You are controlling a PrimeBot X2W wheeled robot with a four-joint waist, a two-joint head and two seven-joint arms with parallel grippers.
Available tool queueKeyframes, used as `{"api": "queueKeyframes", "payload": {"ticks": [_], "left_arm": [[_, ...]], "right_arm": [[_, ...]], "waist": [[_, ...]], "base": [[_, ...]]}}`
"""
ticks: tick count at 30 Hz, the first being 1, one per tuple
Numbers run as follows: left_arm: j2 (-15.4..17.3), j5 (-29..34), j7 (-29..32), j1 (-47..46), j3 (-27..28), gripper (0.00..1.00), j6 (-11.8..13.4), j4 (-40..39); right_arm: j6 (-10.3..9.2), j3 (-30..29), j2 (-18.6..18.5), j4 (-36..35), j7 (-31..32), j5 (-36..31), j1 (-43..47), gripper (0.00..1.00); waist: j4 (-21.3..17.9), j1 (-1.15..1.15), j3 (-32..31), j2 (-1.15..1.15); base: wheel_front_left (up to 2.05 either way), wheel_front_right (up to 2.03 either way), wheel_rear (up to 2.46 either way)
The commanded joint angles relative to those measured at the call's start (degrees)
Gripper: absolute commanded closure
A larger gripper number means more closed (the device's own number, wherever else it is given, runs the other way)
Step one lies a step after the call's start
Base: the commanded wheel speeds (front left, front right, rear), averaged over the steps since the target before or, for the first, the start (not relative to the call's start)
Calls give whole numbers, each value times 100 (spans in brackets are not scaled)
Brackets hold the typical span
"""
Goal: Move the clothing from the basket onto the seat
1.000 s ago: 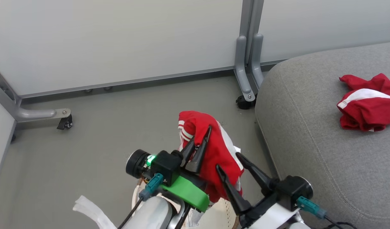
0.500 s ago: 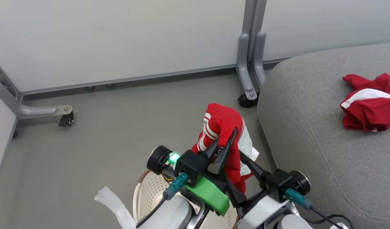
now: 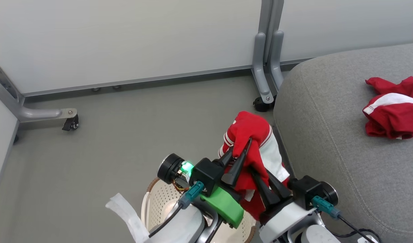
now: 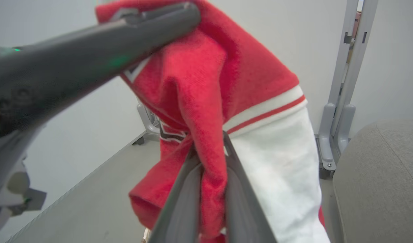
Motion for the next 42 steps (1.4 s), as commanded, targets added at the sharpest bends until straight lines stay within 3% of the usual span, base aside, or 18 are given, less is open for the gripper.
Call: {"api": "queueKeyframes", "payload": {"ticks": [1, 4, 5, 6, 7, 30, 42], "left_arm": [[10, 29, -2, 10, 21, 100, -28, 15], [10, 26, -3, 52, 28, 100, -42, 54], [11, 32, -3, 60, 32, 95, -44, 65], [11, 62, -3, 67, 6, 9, -60, 109], [11, 83, -3, 63, -2, 0, -65, 116], [26, 238, -2, 225, 254, 0, -79, 110], [420, 388, 1, 820, 1100, 0, 59, -372]], "right_arm": [[-6, -63, -9, -7, -17, 24, 91, 100], [-6, -158, -7, -25, -17, 13, 106, 100], [-7, -187, -6, -29, -17, 11, 107, 100], [-7, -254, -2, -44, -17, -7, 114, 100], [-7, -282, 2, -56, -17, -28, 126, 100], [-6, -678, 66, -123, -17, -139, 247, 100], [-6, -985, 63, -713, -17, -285, 363, 100]], "waist": [[13, 0, 6, 0], [25, 0, 18, 0], [27, 0, 23, 0], [29, 0, 27, 0], [33, 0, 31, 0], [107, 0, 52, 0], [-561, 0, 302, 0]], "base": [[0, 0, 0], [0, 0, 0], [0, 0, 0], [0, 0, 0], [0, 0, 0], [0, 0, 0], [0, 0, 0]]}}
